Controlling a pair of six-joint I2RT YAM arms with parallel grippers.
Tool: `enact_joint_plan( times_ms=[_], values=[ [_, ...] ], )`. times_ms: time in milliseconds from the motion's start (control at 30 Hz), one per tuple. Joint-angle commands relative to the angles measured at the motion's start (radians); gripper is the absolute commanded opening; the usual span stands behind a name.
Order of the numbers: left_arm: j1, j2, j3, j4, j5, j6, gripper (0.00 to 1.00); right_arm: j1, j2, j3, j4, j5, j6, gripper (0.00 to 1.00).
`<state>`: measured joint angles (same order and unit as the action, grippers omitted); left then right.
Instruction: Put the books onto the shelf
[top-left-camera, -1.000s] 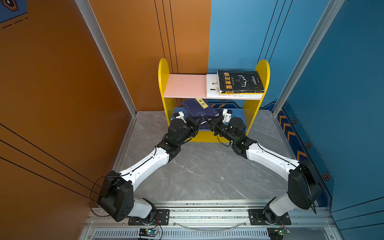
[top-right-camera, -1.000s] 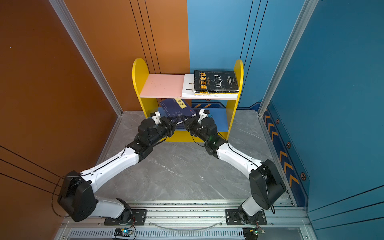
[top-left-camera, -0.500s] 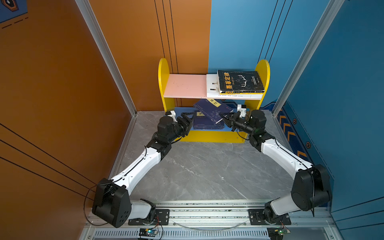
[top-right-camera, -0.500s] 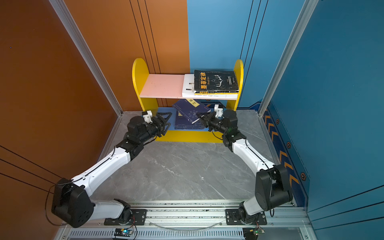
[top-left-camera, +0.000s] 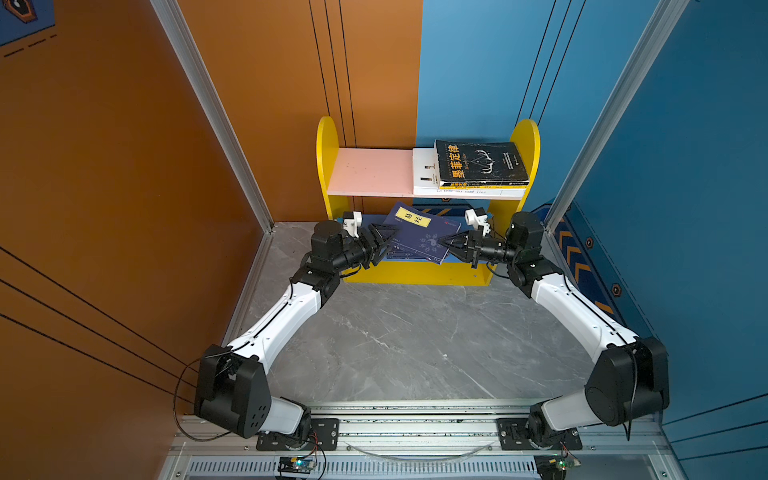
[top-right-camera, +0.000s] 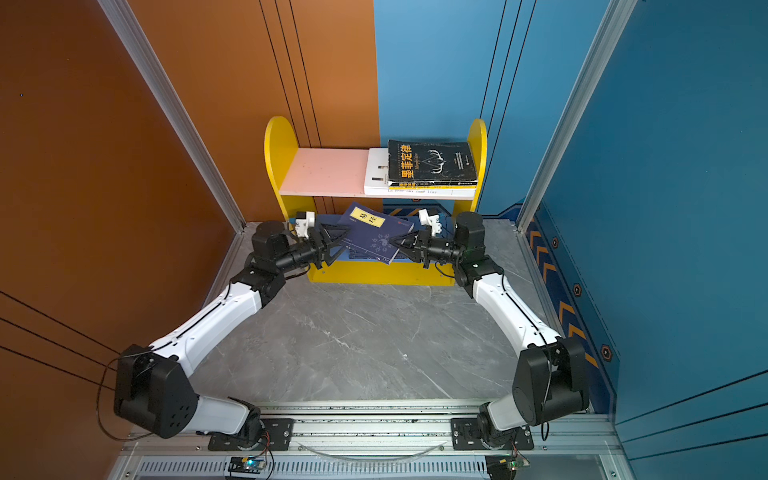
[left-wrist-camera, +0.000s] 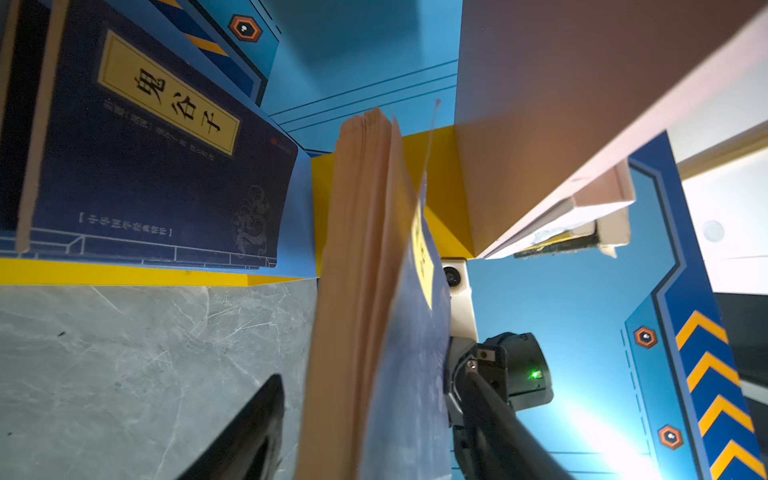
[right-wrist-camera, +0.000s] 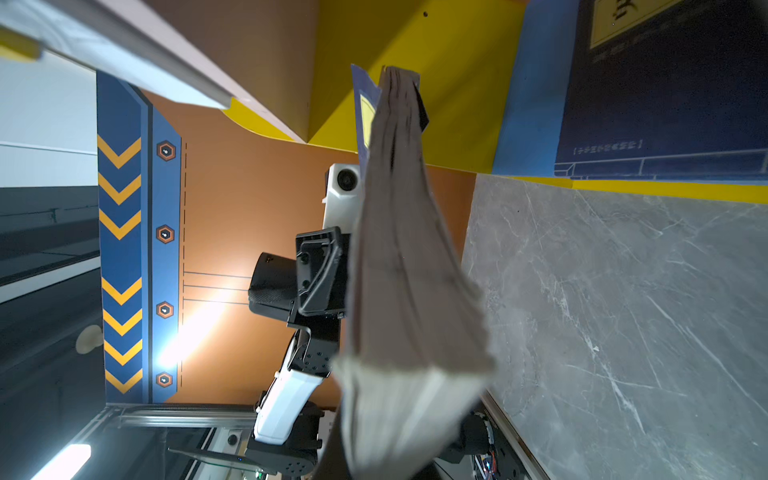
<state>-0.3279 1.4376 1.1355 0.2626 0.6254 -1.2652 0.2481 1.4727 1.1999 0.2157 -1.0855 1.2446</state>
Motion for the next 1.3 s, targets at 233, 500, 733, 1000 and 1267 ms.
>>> enact_joint_plan(
  times_ms=[233, 500, 733, 1000, 1267],
  values=[
    [0.008, 0.044, 0.001, 0.176, 0.082, -0.046, 0.33, -0.026, -0.030, 0.019, -0.002, -0.065, -0.051, 0.00],
    [0.003, 0.032, -0.011, 0.198, 0.043, -0.052, 0.00, -0.056, -0.002, 0.038, -0.024, 0.056, -0.039, 0.16],
    [-0.022, -0.006, -0.058, 0.199, -0.194, -0.056, 0.00, -0.014, -0.027, 0.075, -0.245, 0.388, -0.204, 0.57],
    [-0.102, 0.091, 0.000, 0.218, -0.427, -0.034, 0.00, 0.042, -0.030, 0.092, -0.368, 0.630, -0.325, 0.62],
    [-0.157, 0.222, 0.066, 0.253, -0.585, -0.001, 0.00, 0.076, 0.010, 0.110, -0.367, 0.676, -0.332, 0.62]
  ],
)
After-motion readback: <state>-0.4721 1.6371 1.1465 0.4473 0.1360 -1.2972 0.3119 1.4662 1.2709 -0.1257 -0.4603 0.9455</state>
